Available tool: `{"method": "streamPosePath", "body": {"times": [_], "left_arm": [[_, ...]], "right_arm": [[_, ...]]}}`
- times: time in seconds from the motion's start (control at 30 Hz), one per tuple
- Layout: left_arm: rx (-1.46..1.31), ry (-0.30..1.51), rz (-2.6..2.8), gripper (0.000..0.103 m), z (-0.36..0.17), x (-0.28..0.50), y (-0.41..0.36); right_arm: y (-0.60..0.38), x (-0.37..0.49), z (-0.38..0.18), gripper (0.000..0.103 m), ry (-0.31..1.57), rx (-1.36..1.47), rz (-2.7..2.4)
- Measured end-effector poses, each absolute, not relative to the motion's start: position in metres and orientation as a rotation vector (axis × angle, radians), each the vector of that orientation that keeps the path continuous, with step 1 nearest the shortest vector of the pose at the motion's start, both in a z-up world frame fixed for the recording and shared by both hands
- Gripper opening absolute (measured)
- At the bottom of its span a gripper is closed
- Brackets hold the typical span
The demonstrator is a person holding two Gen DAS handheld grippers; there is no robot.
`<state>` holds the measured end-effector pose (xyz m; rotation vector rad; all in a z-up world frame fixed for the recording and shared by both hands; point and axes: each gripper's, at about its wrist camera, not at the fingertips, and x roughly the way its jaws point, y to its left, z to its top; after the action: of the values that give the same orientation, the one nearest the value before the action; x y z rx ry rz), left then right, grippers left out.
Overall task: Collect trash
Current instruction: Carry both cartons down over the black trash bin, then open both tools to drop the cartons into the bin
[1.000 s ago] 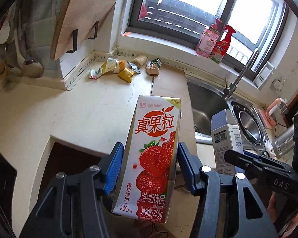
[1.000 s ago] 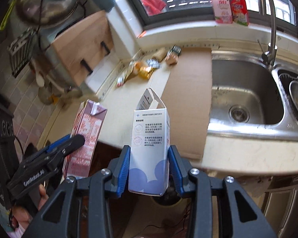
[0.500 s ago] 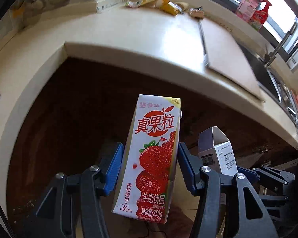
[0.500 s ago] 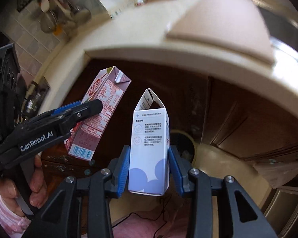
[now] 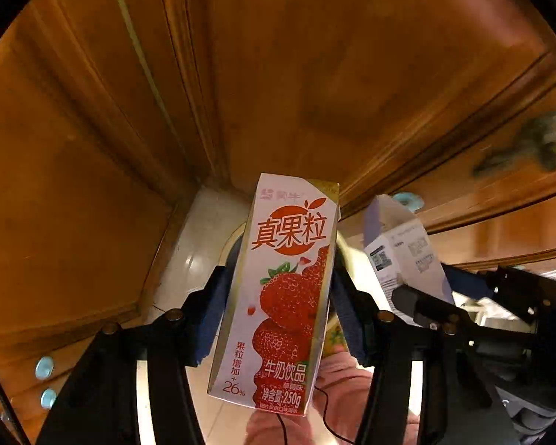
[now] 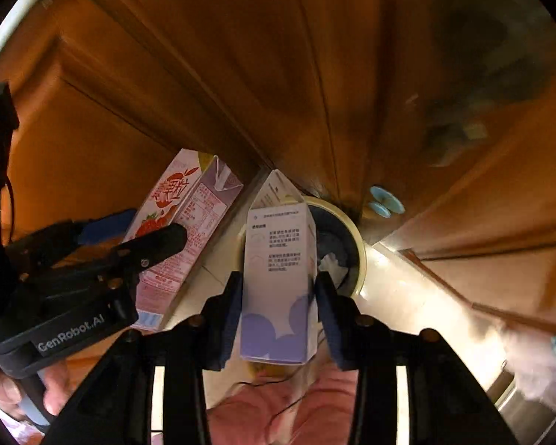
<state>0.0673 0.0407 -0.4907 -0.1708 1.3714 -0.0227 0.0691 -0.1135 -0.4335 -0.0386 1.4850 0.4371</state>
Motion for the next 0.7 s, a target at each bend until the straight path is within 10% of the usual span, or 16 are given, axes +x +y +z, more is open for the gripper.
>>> {"method": "streamPosePath", "body": {"times": [0.17,0.7], "left_arm": [[-0.125,1.412,0.01,0.069,-0.534,0.07,0.05],[-0.111,1.346,0.046,0.06,-0.538,0.056,0.05]], "right_arm": [[-0.106,0.073,-0.483,0.047,1.518,-0.106,0.439],[-0.112,0.074,-0.489,0.047,1.461,-0.104,0.397]]}}
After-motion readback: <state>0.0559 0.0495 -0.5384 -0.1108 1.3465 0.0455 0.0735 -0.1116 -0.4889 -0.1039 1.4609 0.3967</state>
